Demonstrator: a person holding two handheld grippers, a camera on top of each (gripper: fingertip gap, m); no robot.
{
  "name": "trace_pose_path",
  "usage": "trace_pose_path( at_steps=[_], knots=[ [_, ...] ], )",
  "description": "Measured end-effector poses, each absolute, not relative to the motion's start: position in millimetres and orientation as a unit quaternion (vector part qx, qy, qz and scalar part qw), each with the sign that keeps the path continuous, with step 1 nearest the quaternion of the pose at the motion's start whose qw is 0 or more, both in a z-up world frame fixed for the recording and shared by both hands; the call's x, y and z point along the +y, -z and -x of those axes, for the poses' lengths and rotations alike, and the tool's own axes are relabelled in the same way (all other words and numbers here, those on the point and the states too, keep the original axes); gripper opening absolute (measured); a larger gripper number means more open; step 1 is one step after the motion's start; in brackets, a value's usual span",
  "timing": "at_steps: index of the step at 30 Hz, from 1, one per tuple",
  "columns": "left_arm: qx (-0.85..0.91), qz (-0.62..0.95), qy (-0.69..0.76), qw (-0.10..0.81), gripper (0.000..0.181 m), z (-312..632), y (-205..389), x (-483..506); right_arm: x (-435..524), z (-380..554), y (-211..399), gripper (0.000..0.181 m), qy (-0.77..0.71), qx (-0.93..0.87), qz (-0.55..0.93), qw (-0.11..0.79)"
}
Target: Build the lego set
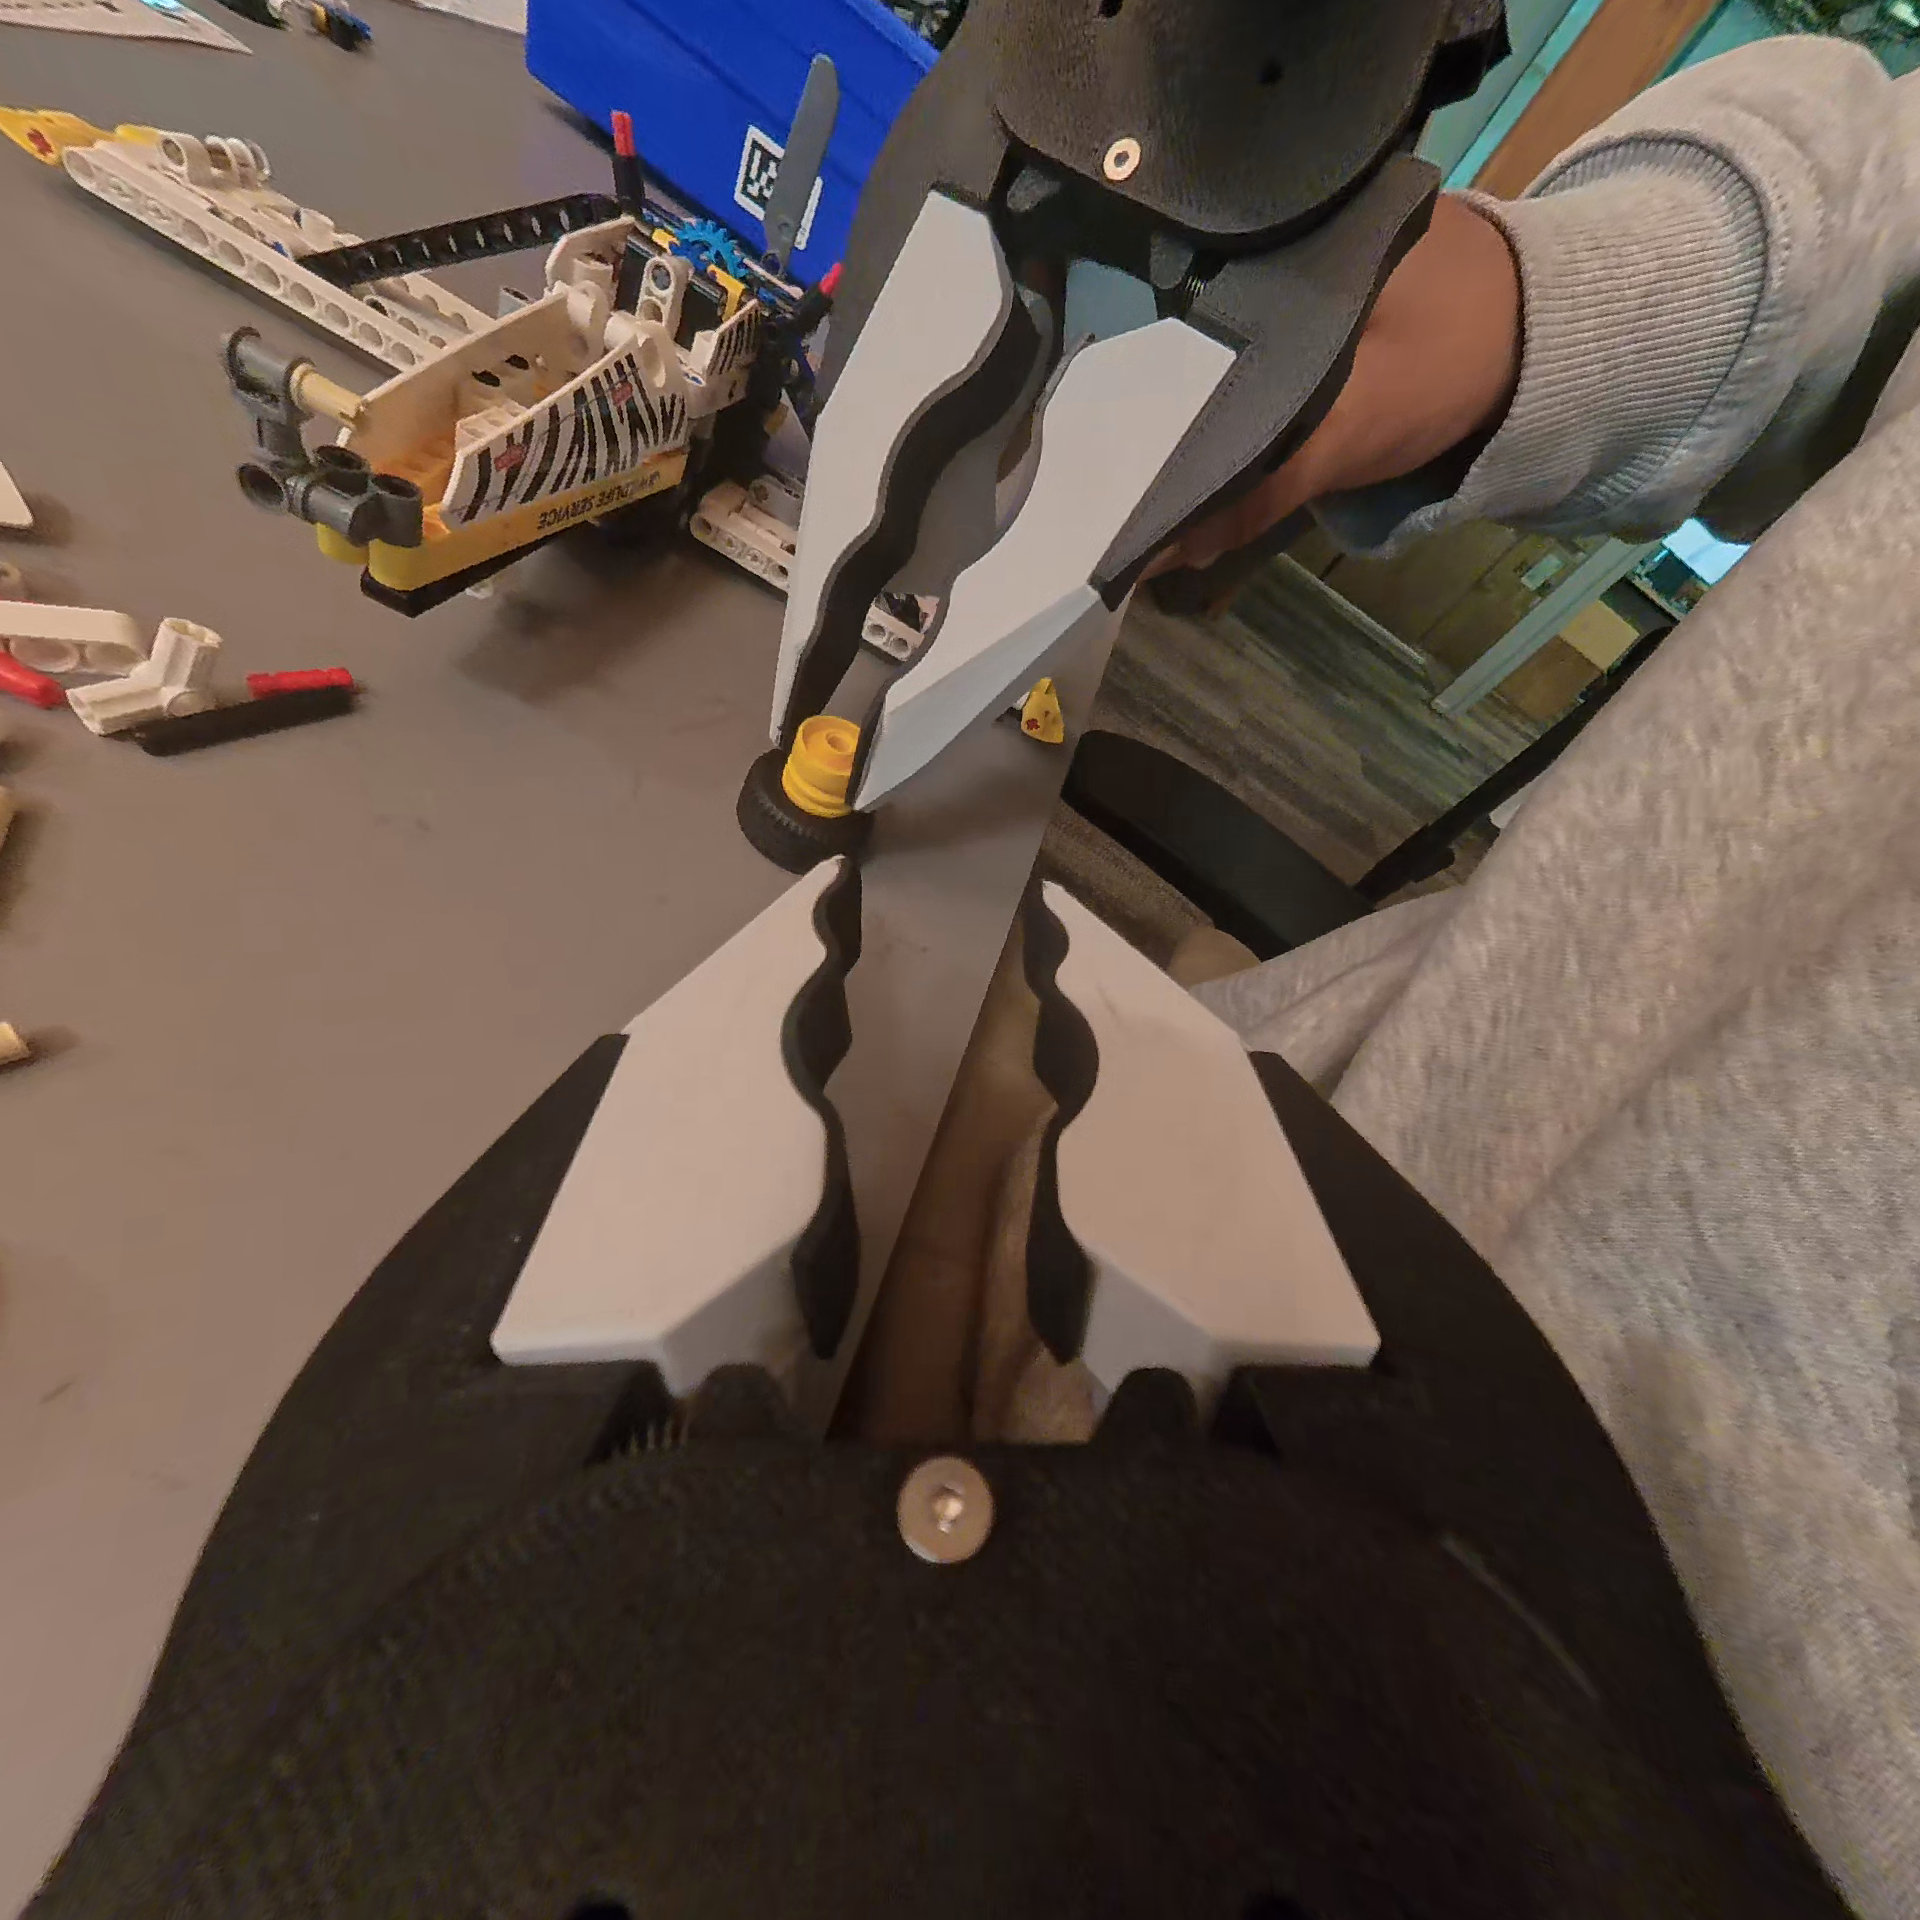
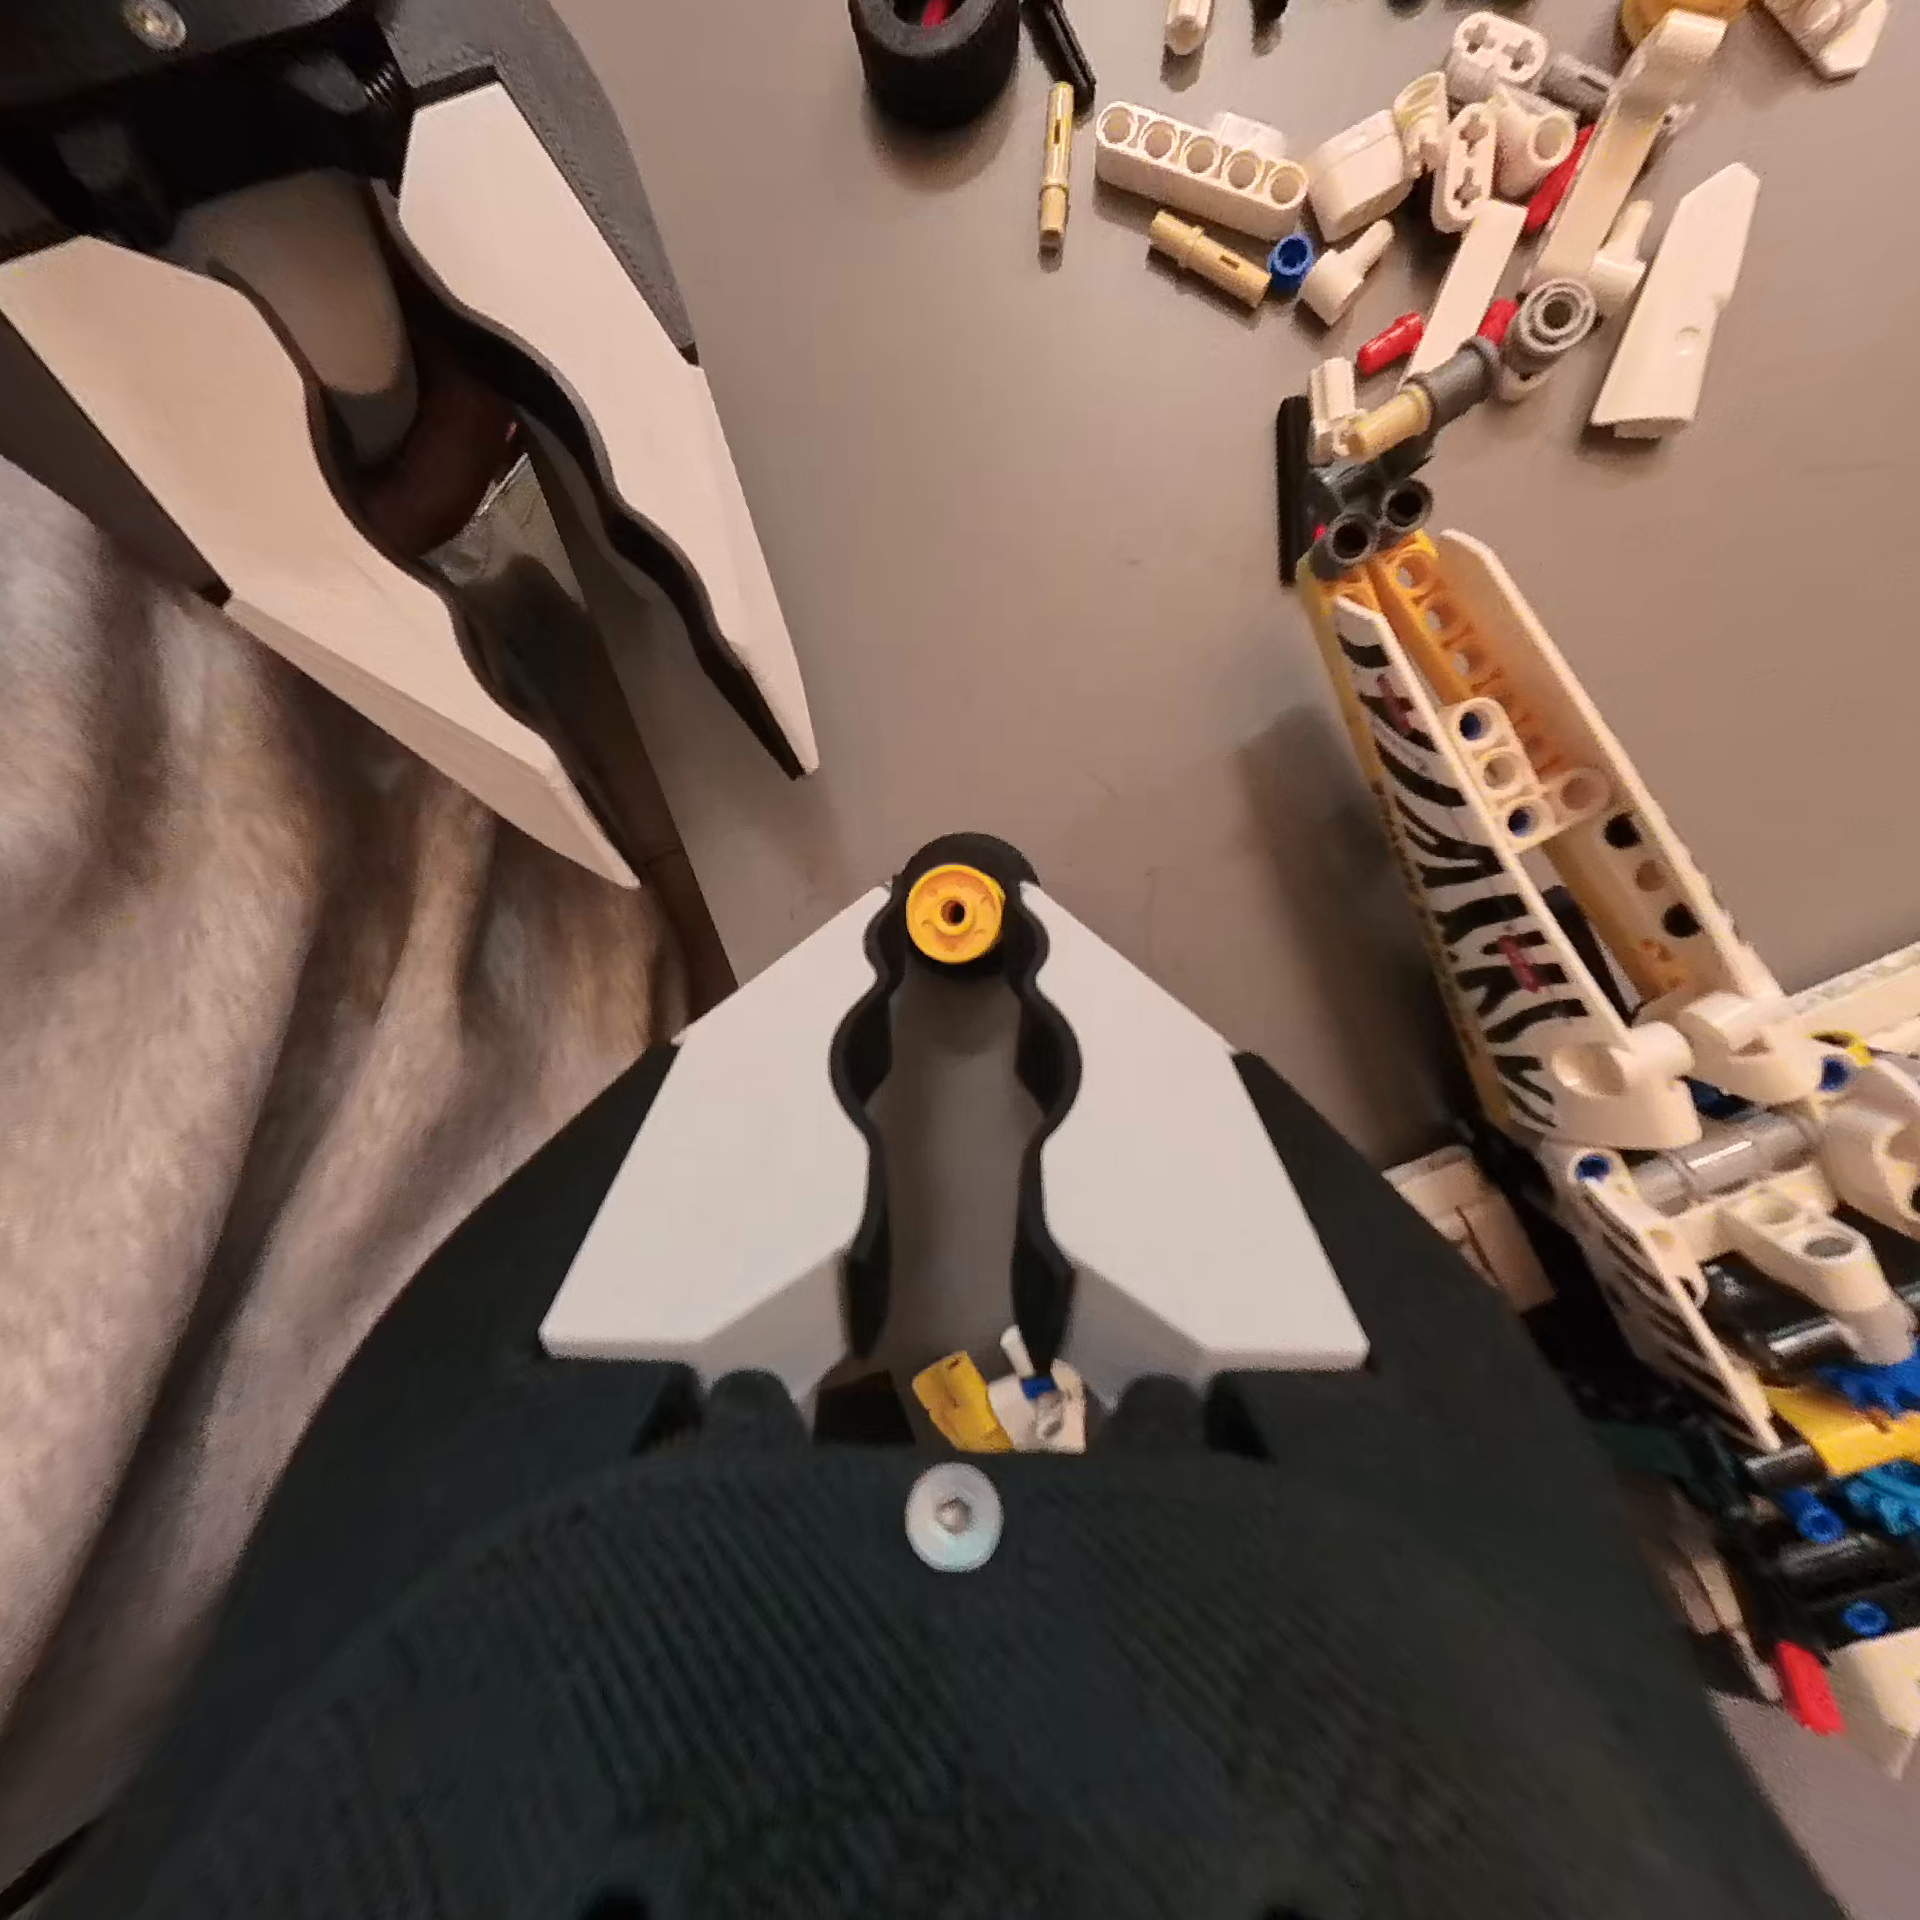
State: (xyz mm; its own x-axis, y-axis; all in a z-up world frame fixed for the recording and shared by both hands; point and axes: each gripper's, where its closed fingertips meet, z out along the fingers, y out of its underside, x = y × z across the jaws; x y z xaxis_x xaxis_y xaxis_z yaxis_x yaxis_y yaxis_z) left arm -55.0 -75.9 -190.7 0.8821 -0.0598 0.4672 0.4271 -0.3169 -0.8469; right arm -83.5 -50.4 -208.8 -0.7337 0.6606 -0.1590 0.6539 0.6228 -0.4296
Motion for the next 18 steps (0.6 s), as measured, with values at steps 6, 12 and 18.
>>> trace_pose_path(
  at_steps=[6,12,18],
  knots=[
    [-0.120,0.781,0.216,0.574,0.028,55.8,190.3,-75.8,-49.9,79.7,206.9,0.029,-0.226,-0.906,0.357,0.005],
    [-0.121,0.780,0.215,0.575,0.028,56.0,190.1,-75.7,-48.5,81.6,204.7,0.024,-0.172,-0.933,0.315,0.040],
    [-0.120,0.779,0.216,0.576,0.028,55.8,190.1,-75.9,-46.3,82.1,209.8,0.017,-0.099,-0.960,0.250,0.078]
  ],
)
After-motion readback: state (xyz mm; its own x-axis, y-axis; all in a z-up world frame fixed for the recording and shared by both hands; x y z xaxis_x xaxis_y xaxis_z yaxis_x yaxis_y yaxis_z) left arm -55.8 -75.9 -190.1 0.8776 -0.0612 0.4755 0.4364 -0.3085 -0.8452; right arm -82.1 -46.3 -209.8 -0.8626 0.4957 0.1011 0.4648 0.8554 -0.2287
